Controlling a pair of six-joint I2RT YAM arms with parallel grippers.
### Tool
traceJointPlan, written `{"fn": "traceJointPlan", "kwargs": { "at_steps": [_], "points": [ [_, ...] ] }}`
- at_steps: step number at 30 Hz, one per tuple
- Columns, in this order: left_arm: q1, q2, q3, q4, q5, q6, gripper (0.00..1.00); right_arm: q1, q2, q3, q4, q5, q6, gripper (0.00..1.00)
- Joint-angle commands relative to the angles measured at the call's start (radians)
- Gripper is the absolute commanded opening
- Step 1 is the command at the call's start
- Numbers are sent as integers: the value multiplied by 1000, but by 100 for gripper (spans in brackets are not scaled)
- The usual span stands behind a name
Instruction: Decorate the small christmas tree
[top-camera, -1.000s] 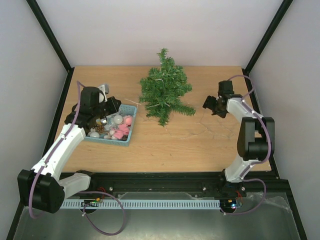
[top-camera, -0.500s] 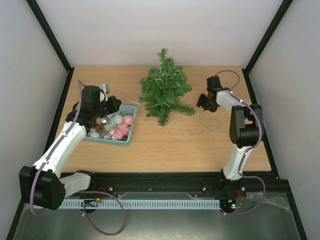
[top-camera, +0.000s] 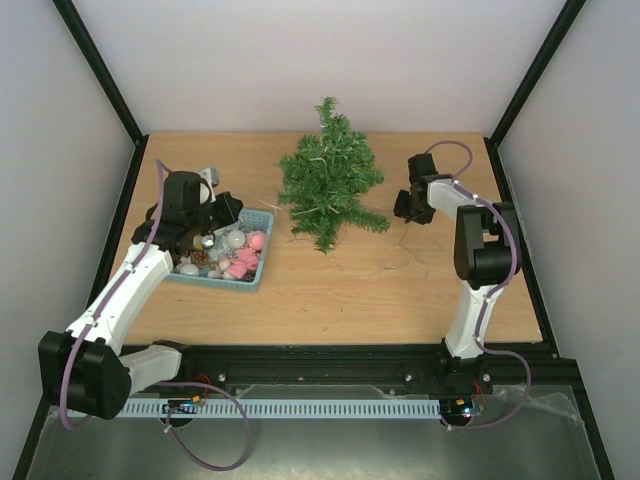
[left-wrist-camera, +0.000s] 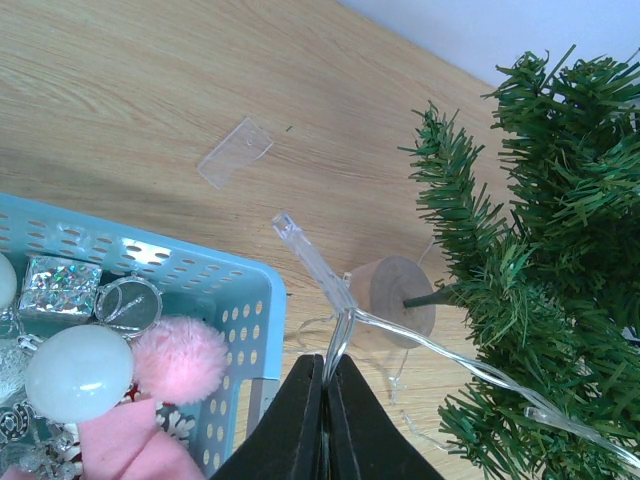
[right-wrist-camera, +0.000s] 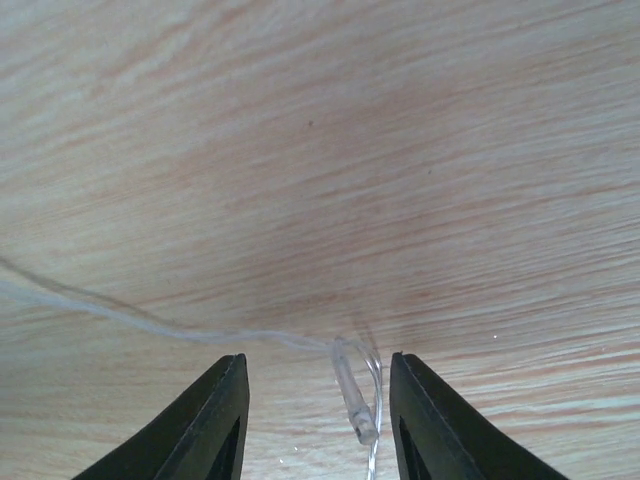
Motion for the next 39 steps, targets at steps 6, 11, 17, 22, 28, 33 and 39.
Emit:
{"fn": "traceJointPlan", "kwargs": {
  "at_steps": [6,11,17,22,28,33,39],
  "points": [
    [8,4,34,5,2,4,2,5,45,81,-68,33,-9,34],
    [8,4,35,3,2,4,2,5,49,74,-69,30,-8,27],
    [7,-2,34,2,3,4,2,5,42,33,-55,36,-11,17],
    [8,-3,34,-3,0,6,3,4,-38,-30,-41,49,-3,1],
    [7,4,56,-31,-5,20,2,20,-320,-213,-58,23,9,1],
    [9,9,64,-33,4,24,2,52,-677,-343,-149,-62,37,1],
    [9,11,60,-34,12,32,2,115,-951,-253,-349,-197,128,1]
  ]
}}
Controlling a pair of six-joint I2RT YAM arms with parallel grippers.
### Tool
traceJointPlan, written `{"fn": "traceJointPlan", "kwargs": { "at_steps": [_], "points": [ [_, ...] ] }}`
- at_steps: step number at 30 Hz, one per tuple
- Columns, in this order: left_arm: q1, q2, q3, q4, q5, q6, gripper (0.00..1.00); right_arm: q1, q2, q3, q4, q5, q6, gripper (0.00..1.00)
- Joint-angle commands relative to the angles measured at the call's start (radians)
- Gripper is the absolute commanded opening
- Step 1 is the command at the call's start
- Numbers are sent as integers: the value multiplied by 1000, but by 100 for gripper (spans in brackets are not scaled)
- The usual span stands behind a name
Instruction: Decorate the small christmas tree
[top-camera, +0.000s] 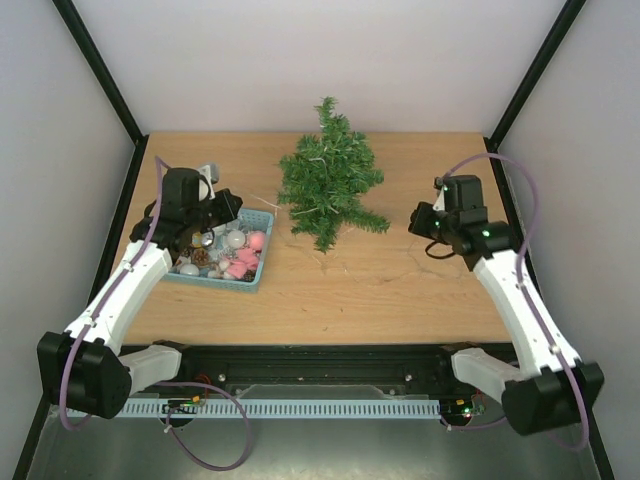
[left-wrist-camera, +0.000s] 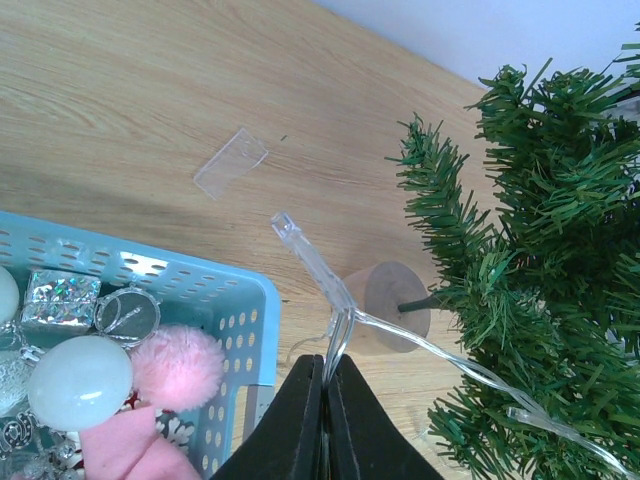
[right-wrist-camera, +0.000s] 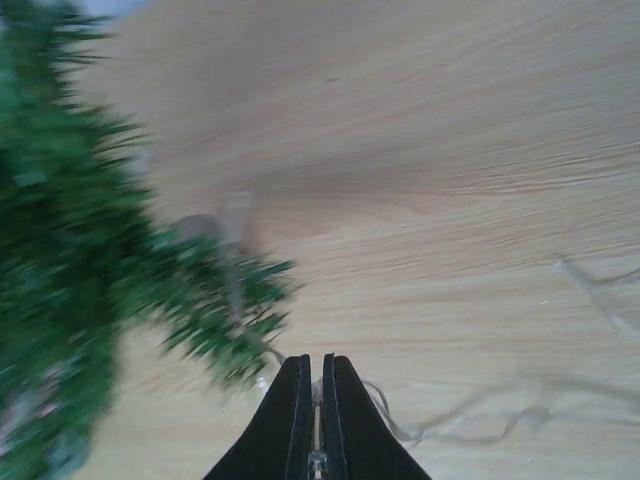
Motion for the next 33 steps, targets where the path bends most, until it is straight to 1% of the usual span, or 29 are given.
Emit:
{"fn": "traceJointPlan", "kwargs": {
  "at_steps": [1,3,5,9,11,14,16,18,20,22,27,30,31,32,33],
  "points": [
    [9,6,24,-9,14,17,2,30,-124,101,-229,-128,83,1],
    [9,6,15,-1,17,17,2,31,-163,190,-276,-159,99,1],
    [9,9,7,8,19,16,2,31,-162,333,-328,-200,99,1],
    [10,15,1,16,26,12,2,31,-116,567,-440,-324,98,1],
    [9,17,0,21,28,10,3,31,-116,636,-447,-351,114,1],
    [9,28,0,28,38,7,2,31,-61,805,-489,-418,118,1],
    [9,31,2,29,41,6,2,32,-42,857,-509,-458,121,1],
    [9,31,3,23,40,10,2,30,-59,846,-511,-471,119,2],
    [9,30,2,23,34,13,3,31,-83,781,-529,-449,96,2],
    [9,35,0,26,42,12,2,31,-115,644,-541,-395,68,1],
    [9,33,-5,30,42,11,2,30,-320,40,-352,-325,138,1],
    [9,37,-7,34,45,11,2,31,-362,-137,-276,-252,161,2],
    [9,39,-7,36,46,11,2,31,-362,-168,-251,-236,165,6],
    [9,43,-7,36,48,11,2,31,-358,-204,-229,-215,166,12],
    [9,43,-8,39,47,10,2,31,-348,-235,-209,-211,162,21]
  ]
}}
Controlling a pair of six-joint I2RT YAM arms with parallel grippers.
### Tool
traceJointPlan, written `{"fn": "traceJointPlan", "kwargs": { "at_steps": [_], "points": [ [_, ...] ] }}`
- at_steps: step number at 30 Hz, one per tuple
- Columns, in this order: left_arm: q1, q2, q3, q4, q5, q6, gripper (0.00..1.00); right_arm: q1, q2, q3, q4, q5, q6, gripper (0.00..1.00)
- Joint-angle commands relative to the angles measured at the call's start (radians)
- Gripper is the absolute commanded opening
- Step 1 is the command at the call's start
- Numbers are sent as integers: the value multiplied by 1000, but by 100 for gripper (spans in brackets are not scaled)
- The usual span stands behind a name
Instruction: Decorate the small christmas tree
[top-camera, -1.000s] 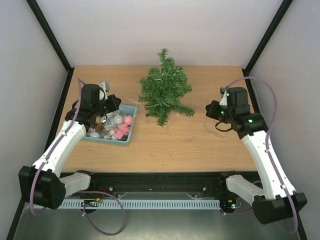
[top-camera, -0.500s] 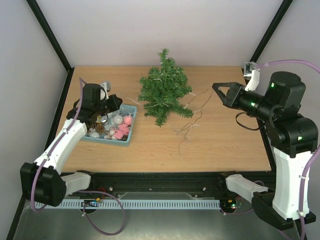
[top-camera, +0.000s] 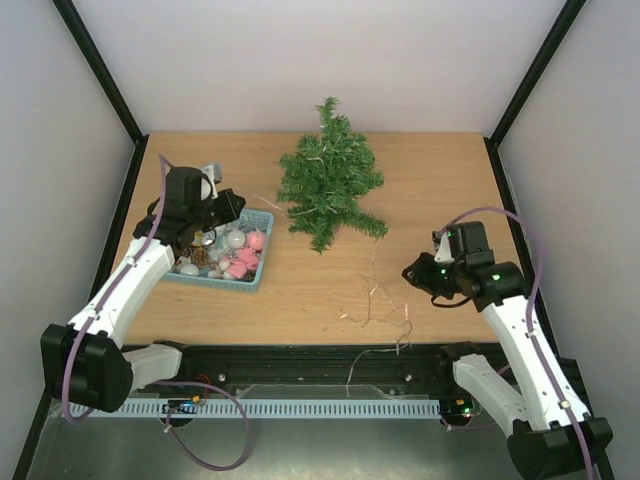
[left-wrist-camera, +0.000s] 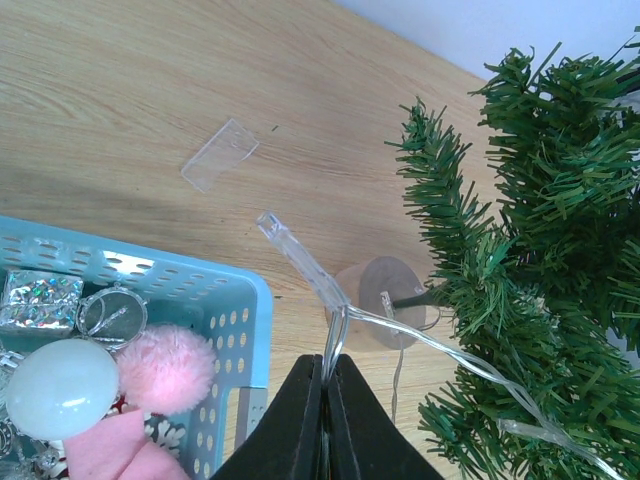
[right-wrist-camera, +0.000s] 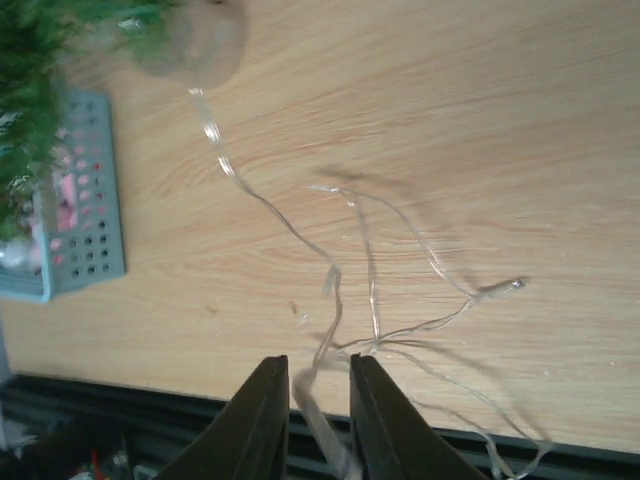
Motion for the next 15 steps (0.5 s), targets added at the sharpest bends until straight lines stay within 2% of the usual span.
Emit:
{"fn": "traceJointPlan", "kwargs": {
  "at_steps": [1,3,4,8,15],
  "points": [
    [8,13,-9,22,15,6,2,2,-7,-111,152,69,13,35],
    [8,13,-13,24,12,5,2,3,30,-126,167,60,1,70],
    [8,14,-14,26,11,4,2,3,37,-122,180,61,-7,75],
    [8,18,-16,33,11,1,2,3,50,-77,214,108,-32,82],
    [8,22,-14,32,8,2,2,10,66,-54,323,163,-56,82]
  ]
}}
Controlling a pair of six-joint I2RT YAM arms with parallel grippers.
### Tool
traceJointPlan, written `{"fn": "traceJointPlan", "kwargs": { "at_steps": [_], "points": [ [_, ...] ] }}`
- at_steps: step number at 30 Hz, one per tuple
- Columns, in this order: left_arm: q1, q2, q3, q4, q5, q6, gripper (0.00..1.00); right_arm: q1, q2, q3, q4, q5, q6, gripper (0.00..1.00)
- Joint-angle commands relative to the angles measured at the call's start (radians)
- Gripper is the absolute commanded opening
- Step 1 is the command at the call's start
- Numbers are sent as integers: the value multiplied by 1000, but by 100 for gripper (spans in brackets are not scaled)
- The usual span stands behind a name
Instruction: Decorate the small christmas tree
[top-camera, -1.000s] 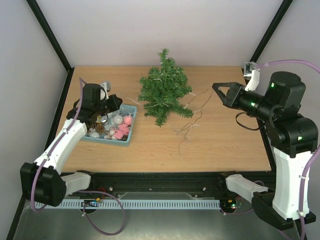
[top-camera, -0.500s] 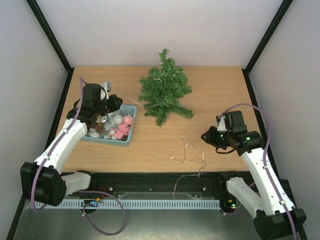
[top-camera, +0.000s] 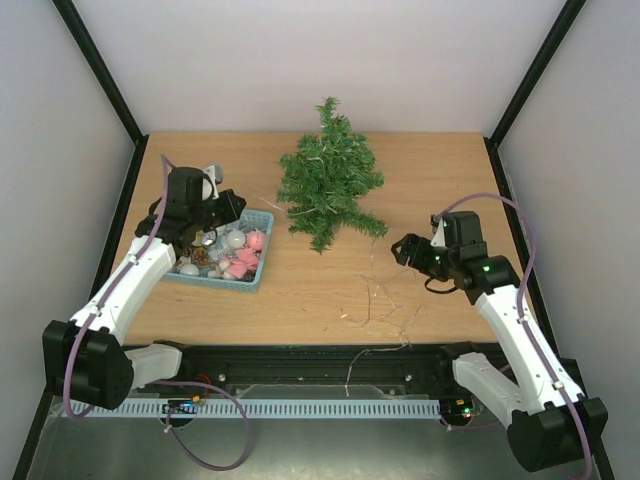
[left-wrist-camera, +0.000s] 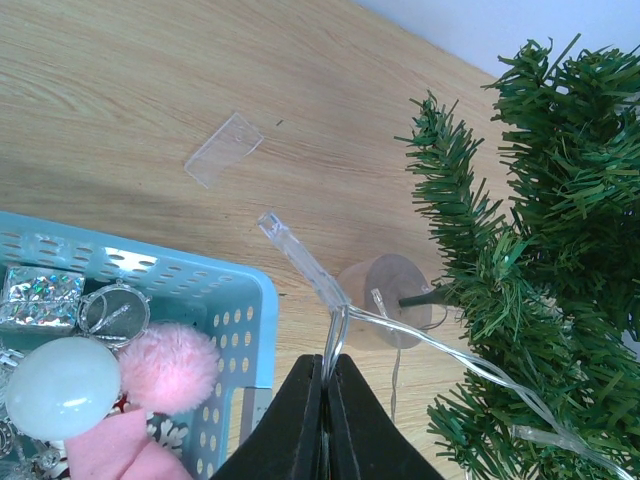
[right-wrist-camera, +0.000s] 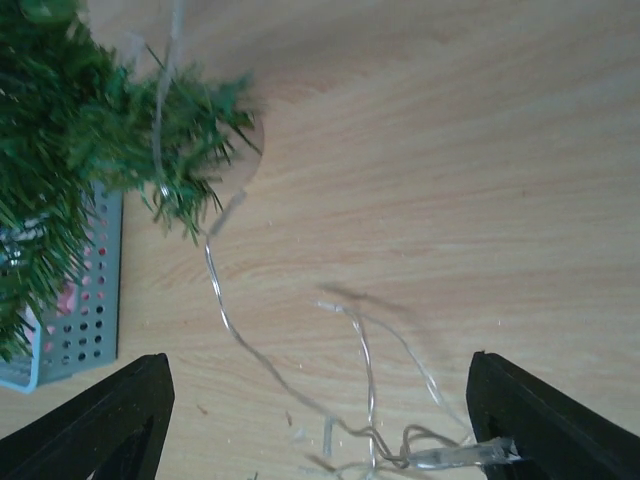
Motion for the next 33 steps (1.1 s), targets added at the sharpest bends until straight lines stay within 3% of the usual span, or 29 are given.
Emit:
{"fn": "traceJointPlan", "kwargs": {
  "at_steps": [1,4,7,10,11,14,16,20,25,33],
  "points": [
    [8,6,-9,24,8,1,2,10,2,37,77,77,-27,83],
    [8,6,-7,22,5,0,2,9,21,41,53,189,-9,95],
    [8,6,-8,21,1,0,2,9,48,49,70,161,-17,93],
    [8,7,-7,16,-1,1,2,9,88,79,16,173,-31,99],
    [9,6,-6,16,0,2,2,8,99,96,2,120,-30,99],
    [8,6,3,7,-5,3,2,11,135,129,-17,-247,-21,99],
    [9,5,7,8,-5,2,2,14,138,122,-55,-355,-34,99],
    [8,8,9,15,-1,-2,2,15,49,42,-139,-337,-59,99],
    [8,8,2,27,9,-8,2,21,-30,-232,-95,-297,-12,99],
    [7,1,-17,34,8,-10,2,127,87,-191,6,-126,70,99]
  ]
}}
